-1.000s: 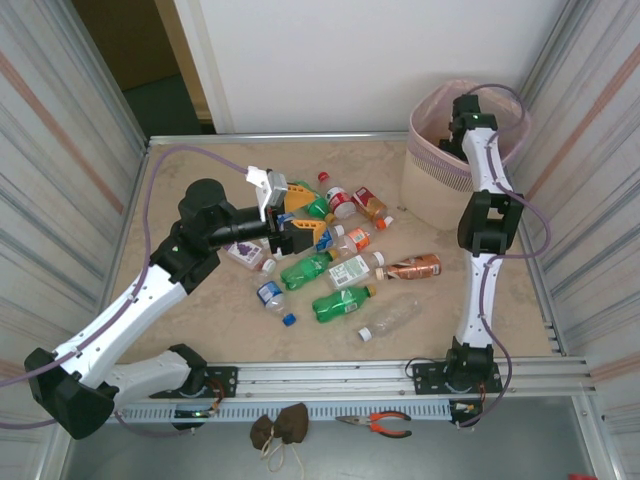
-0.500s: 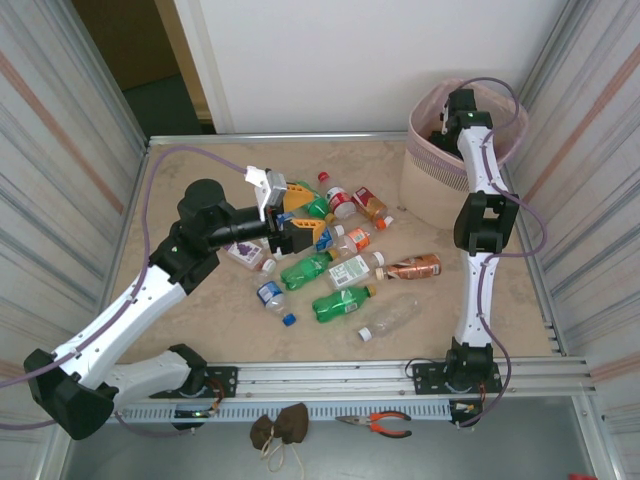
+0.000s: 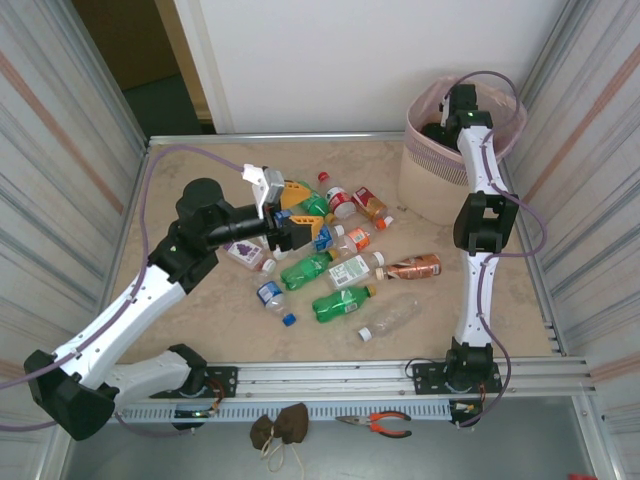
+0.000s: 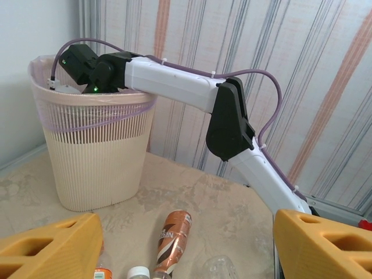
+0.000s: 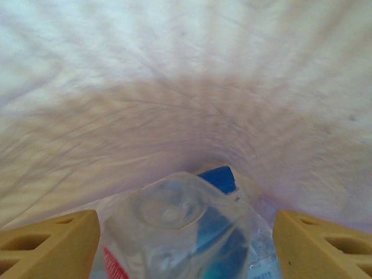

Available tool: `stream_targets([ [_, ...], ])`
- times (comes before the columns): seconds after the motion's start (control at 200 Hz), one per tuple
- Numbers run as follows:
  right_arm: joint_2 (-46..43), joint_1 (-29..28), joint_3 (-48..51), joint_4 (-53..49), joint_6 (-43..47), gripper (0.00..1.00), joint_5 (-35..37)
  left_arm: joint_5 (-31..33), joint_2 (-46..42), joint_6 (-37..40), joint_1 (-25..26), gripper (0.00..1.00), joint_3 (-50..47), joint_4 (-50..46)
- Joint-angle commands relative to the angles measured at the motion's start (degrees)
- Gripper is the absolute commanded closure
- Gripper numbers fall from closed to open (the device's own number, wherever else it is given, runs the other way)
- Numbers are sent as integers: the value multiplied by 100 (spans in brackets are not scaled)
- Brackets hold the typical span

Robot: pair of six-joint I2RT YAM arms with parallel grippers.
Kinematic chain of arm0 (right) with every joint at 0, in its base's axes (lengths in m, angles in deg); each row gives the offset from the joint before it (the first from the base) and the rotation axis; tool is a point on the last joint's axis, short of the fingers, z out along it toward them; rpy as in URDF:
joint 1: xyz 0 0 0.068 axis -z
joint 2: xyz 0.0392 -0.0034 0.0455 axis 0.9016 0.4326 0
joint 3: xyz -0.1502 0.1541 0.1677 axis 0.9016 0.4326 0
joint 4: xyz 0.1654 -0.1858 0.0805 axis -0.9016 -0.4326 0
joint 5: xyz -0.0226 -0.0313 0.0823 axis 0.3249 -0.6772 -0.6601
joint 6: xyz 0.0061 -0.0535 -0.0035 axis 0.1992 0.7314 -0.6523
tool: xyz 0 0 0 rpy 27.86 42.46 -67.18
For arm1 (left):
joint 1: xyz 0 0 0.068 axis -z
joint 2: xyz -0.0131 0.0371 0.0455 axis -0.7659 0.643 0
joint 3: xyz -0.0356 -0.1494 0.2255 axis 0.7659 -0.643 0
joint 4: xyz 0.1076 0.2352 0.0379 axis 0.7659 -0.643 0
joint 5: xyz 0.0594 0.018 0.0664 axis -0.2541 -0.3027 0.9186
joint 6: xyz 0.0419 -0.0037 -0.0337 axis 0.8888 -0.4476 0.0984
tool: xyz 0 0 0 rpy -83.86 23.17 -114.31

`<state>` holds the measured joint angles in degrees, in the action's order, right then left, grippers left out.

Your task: Put the plastic bottles in the bin

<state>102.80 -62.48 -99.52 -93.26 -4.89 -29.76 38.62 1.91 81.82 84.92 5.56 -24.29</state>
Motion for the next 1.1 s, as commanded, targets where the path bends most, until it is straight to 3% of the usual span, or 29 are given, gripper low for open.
stream_targets([
  [0.0,-356,-60,-163,-155,-39,22,19,74,-151,-9,-39,23,-47,-29],
  [0.376,-1392,-144,90,-1018,-129,24,34,657,-182,117,-52,23,77,-736],
  [0.661,-2365,-154,467,-1244,-166,25,6,1494,-119,-90,-54,25,88,-1366],
  [1.097,-4123,-366,2091,-710,-365,27,-334,3625,274,-1625,-56,27,72,-3296],
])
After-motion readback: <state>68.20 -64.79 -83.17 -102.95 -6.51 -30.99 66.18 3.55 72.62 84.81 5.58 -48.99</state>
